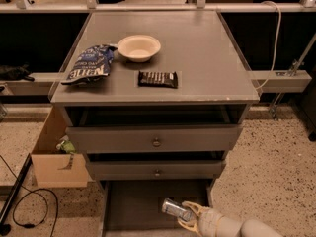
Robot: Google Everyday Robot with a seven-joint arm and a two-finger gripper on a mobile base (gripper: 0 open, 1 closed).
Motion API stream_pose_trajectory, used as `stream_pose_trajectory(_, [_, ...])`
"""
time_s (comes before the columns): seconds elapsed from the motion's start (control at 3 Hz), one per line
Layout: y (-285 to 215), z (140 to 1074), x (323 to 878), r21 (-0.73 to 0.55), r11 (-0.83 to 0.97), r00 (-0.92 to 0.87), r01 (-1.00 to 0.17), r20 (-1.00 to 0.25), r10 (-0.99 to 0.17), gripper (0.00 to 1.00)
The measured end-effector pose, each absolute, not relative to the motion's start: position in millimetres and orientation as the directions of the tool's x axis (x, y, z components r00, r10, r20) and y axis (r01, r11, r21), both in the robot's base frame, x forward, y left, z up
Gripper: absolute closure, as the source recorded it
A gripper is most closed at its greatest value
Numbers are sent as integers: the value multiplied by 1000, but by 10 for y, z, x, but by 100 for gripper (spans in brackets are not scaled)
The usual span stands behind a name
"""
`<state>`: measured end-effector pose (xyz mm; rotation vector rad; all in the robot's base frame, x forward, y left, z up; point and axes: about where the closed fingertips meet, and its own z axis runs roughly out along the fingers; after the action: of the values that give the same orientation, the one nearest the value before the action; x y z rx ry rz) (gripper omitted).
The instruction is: Pick redbull can from bottom drawer and place on counter
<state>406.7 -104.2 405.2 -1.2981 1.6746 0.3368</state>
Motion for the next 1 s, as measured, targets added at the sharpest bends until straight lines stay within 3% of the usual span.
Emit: stream_pose_trajectory(1.0, [-1361,5582,4422,-513,342,200,-787,-737,-646,100])
